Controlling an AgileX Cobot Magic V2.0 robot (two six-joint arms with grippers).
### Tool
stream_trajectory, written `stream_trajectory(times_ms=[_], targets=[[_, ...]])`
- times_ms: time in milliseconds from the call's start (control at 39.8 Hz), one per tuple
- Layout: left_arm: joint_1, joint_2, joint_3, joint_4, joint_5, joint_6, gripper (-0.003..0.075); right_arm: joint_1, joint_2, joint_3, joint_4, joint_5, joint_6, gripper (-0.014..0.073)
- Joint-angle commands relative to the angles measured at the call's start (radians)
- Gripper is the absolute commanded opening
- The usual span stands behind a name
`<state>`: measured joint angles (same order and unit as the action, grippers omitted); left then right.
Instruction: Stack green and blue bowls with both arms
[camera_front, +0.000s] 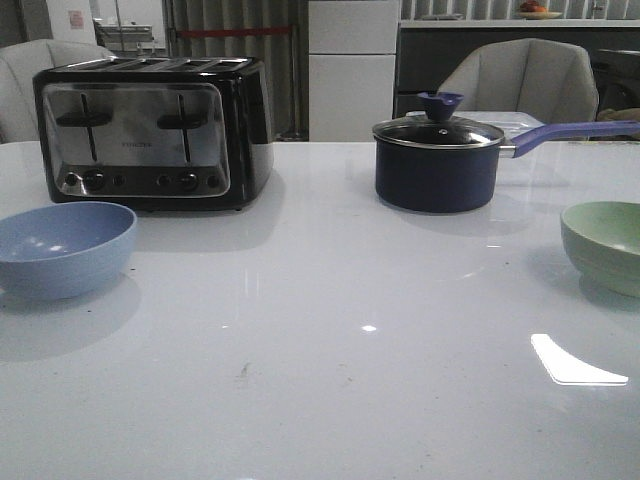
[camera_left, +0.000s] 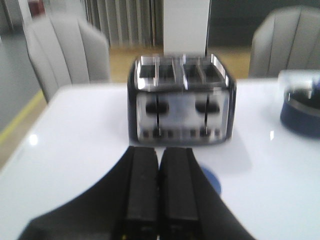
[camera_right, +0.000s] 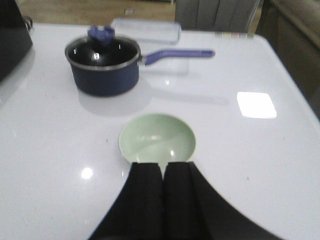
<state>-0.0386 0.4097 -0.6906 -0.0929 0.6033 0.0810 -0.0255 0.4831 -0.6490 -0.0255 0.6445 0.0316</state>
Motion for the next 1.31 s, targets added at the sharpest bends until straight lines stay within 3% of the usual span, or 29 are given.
stream_trajectory(times_ms=[0,151,527,603,728,804,879,1281], targets=[[-0.009,0.074,-0.033,-0.011,0.003,-0.001,0.0099,-0.002,0.063,-0.033,0.001,-0.02,0.002,0.0028],[-0.009,0.155,-0.033,-0.011,0.081,-0.001,0.0099,-0.002,0.129,-0.033,0.001,0.043,0.002,0.0028],[-0.009,0.269,-0.033,-0.011,0.098,-0.007,0.011,-0.002,0.21,-0.033,0.0,0.072,0.002,0.0031],[-0.009,0.278,-0.033,-0.011,0.095,-0.007,0.0193,-0.002,0.214,-0.033,0.0,0.078,0.001,0.0111],[-0.009,0.278,-0.033,-0.011,0.088,-0.007,0.0472,-0.002,0.215,-0.033,-0.003,0.072,0.001,0.0391],[-0.009,0.278,-0.033,-0.011,0.088,-0.007,0.0585,-0.002,0.215,-0.033,-0.007,0.072,0.001,0.0535],[-0.009,0.278,-0.033,-0.011,0.085,-0.007,0.0605,-0.002,0.215,-0.033,-0.007,0.072,0.001,0.0597],[-0.009,0.278,-0.033,-0.011,0.083,-0.007,0.0601,-0.003,0.287,-0.084,-0.001,0.092,0.001,0.0595]])
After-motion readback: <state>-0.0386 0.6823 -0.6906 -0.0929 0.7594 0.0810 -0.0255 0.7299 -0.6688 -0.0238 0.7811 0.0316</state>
